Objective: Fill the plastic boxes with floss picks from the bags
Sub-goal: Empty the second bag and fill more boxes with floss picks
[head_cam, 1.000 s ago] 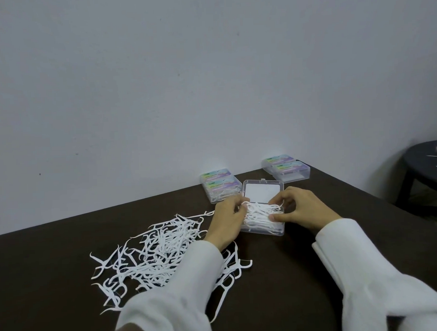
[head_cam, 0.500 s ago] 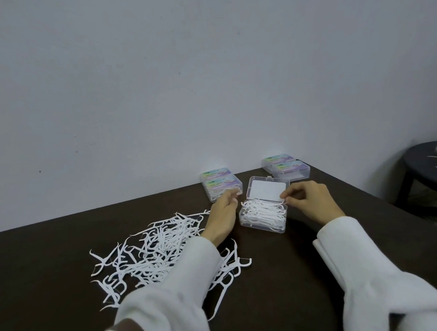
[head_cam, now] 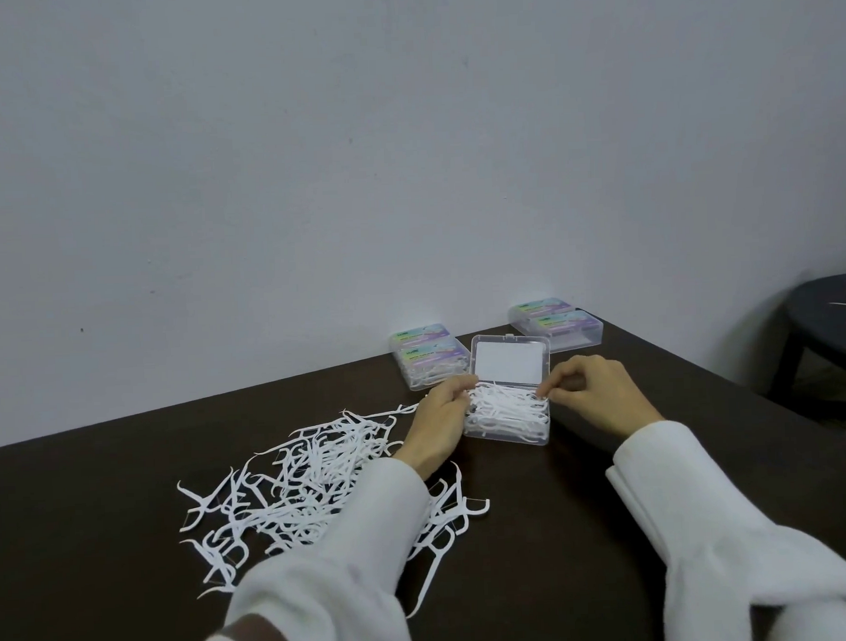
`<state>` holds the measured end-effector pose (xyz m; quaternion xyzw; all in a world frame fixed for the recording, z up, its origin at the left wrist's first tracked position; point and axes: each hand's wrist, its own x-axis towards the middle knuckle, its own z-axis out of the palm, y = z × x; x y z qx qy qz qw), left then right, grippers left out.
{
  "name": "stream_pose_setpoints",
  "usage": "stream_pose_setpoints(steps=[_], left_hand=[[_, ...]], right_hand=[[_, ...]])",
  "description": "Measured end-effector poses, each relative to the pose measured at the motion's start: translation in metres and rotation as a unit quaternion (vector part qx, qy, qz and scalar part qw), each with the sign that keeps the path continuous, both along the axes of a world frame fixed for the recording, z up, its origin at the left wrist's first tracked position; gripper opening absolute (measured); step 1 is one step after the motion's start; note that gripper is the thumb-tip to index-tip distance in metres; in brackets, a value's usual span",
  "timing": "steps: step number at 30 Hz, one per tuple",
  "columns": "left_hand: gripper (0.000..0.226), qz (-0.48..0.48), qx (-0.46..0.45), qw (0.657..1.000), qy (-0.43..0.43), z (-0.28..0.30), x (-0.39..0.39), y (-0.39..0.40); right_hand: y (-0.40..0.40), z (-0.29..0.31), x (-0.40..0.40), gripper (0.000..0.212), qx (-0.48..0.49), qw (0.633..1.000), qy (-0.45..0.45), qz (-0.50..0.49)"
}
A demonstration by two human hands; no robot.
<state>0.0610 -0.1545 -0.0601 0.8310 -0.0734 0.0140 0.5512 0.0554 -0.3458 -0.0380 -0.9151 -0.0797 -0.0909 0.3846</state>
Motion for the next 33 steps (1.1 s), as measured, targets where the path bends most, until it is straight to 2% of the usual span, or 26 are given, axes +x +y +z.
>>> stream_pose_setpoints(steps=[3,6,8,10,12,15,17,19,22,24,27,30,33], left_hand=[[0.036,-0.009,-0.008,1.0,0.013,0.0,-0.002,0.0],[0.041,-0.045,0.003,0.999,0.014,0.001,-0.006,0.0],[0.05,-0.059,0.043,0.997,0.009,-0.001,-0.008,0.0],[0.059,-0.061,0.06,0.996,0.009,-0.003,-0.007,-0.001],[0.064,-0.048,0.018,0.998,0.028,-0.001,-0.005,-0.004],[0.069,-0.012,-0.135,0.988,0.073,0.001,0.0,-0.006],[0.078,0.011,-0.207,0.974,0.096,0.0,0.005,-0.005],[0.072,0.013,-0.251,0.962,0.106,0.0,0.007,-0.004],[0.058,-0.002,-0.287,0.951,0.113,0.004,0.005,-0.005],[0.059,-0.001,-0.263,0.959,0.107,0.001,0.005,-0.005],[0.063,-0.014,-0.204,0.974,0.1,-0.005,0.007,-0.002],[0.05,-0.009,-0.134,0.987,0.091,-0.001,0.002,-0.003],[0.052,-0.012,-0.088,0.993,0.079,-0.004,0.006,-0.002]], right_hand=[[0.001,-0.001,0.001,0.011,0.065,0.997,-0.008,-0.027],[0.003,-0.006,0.005,0.036,0.156,0.986,0.03,-0.039],[0.006,-0.01,0.007,0.052,0.252,0.965,0.071,-0.023],[0.01,-0.011,0.009,0.056,0.308,0.946,0.099,-0.007],[0.013,-0.009,0.009,0.05,0.341,0.933,0.113,0.003],[0.017,-0.003,0.007,0.027,0.369,0.92,0.131,0.012],[0.017,-0.003,0.007,0.017,0.377,0.916,0.14,0.009],[0.017,-0.005,0.009,0.012,0.376,0.915,0.144,0.011],[0.018,-0.009,0.012,0.025,0.396,0.904,0.159,0.019],[0.019,-0.011,0.014,0.031,0.381,0.909,0.168,0.015],[0.02,-0.015,0.015,0.009,0.323,0.93,0.177,0.009],[0.018,-0.017,0.014,0.026,0.29,0.941,0.171,0.016],[0.017,-0.016,0.012,0.04,0.251,0.953,0.171,0.021]])
